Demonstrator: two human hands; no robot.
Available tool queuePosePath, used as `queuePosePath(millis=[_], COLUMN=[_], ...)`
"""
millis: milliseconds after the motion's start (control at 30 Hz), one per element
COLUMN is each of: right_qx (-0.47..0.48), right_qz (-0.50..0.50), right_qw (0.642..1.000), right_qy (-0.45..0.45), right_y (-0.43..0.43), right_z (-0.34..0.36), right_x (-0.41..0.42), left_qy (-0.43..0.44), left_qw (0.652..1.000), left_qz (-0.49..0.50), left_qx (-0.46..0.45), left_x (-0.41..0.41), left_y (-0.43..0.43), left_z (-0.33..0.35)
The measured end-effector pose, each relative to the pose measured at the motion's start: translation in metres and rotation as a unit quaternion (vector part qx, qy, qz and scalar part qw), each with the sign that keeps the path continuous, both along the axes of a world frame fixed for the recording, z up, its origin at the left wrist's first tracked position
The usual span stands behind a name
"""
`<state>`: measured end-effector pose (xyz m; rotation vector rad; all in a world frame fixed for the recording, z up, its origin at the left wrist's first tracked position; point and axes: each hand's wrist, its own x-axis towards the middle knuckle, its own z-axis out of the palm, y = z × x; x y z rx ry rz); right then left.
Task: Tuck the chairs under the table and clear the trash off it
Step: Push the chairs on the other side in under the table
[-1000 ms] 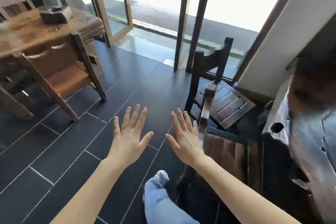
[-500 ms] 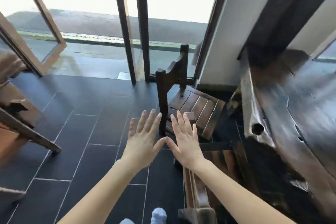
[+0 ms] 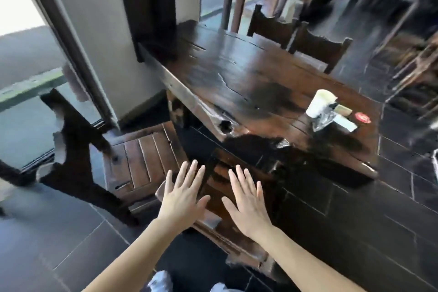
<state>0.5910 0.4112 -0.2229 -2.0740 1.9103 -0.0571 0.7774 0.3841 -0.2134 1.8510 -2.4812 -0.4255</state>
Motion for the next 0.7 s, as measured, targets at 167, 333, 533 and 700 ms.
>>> queuePosePath(millis=[167, 333, 533, 700], right_qx=[0.015, 0.077, 0.126, 0.104], right_qz=[-0.156, -0.318, -0.379, -0.365], right_qw=[0.988, 0.944, 0.916, 0.925], right_qy=[0.008, 0.025, -0.048, -0.015], right_y=[0.044, 0.098, 0.126, 0.125], right_z=[-0.017, -0.045, -0.071, -0.078], right_x=[-0.017, -0.039, -0.037, -0.045], left_qy=[-0.037, -0.137, -0.154, -0.131], left_qw=[0.991, 0.969, 0.966, 0.968], left_qz=[-0.115, -0.165, -0.196, -0.209], left_qx=[0.051, 0.123, 0.074, 0.053], left_x=[0.012, 0.050, 0.058, 0.059], left_y=[-0.033, -0.057, -0.057, -0.061], left_z=[-0.027, -0.077, -0.084, -0.090])
